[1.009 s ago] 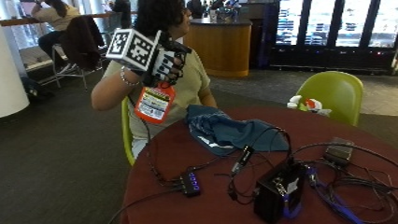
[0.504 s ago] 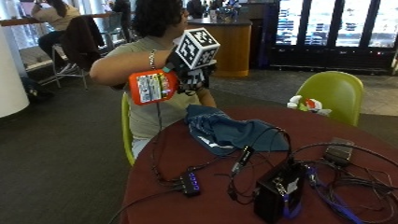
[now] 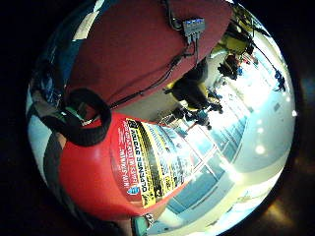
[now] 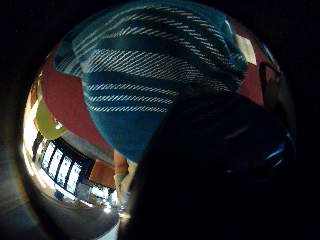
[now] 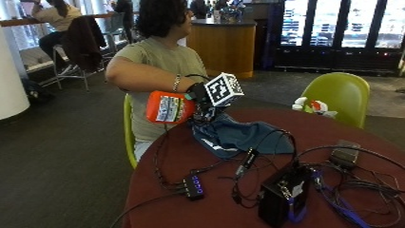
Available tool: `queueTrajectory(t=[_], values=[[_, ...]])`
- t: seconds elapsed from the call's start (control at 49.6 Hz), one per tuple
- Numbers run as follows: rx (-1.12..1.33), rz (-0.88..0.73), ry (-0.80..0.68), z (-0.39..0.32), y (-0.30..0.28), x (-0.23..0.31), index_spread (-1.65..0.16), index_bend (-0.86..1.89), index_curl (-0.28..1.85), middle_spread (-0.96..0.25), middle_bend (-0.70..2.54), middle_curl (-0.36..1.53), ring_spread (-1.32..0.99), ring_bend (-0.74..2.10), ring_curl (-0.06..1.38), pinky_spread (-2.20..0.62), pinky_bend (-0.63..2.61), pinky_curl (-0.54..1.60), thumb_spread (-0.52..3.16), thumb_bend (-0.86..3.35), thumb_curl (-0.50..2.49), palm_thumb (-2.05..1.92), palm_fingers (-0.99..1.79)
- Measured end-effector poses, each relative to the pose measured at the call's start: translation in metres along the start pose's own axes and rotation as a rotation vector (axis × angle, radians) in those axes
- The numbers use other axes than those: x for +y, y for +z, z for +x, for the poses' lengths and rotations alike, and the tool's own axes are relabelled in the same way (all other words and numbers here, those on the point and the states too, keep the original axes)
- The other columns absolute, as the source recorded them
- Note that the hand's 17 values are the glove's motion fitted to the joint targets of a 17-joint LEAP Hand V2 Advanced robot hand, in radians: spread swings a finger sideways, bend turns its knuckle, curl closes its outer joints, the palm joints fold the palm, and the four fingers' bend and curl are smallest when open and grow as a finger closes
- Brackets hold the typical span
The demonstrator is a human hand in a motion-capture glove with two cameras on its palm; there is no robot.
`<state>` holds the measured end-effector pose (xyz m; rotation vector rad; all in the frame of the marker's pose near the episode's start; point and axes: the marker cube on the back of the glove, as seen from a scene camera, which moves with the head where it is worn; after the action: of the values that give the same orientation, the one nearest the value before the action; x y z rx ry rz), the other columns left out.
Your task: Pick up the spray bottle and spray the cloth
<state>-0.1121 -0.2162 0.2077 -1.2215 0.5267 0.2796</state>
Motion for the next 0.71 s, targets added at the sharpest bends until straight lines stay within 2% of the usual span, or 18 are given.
queueTrajectory(t=[0.161,0.303,0.525,0.706], values=[[-0.051,0.076,-0.036,0.007,-0.021,0.019,-0.24,0.22,0.59,-0.15,0.62,0.54,-0.14,0.57,0.47,-0.16,0.36,0.40,0.49,-0.02,0.80,0.99,1.29],[-0.229,0.262,-0.136,0.018,-0.064,0.058,-0.24,0.21,0.60,-0.15,0.62,0.54,-0.13,0.57,0.47,-0.16,0.36,0.40,0.50,-0.02,0.81,1.00,1.29],[-0.648,0.646,-0.451,0.033,-0.141,0.124,-0.24,0.22,0.62,-0.15,0.62,0.54,-0.13,0.57,0.47,-0.16,0.34,0.40,0.50,-0.03,0.82,0.99,1.30],[-0.970,0.800,-0.691,0.009,-0.178,0.142,-0.22,0.23,0.62,-0.15,0.60,0.54,-0.13,0.59,0.47,-0.16,0.34,0.40,0.49,-0.02,0.83,0.99,1.32]])
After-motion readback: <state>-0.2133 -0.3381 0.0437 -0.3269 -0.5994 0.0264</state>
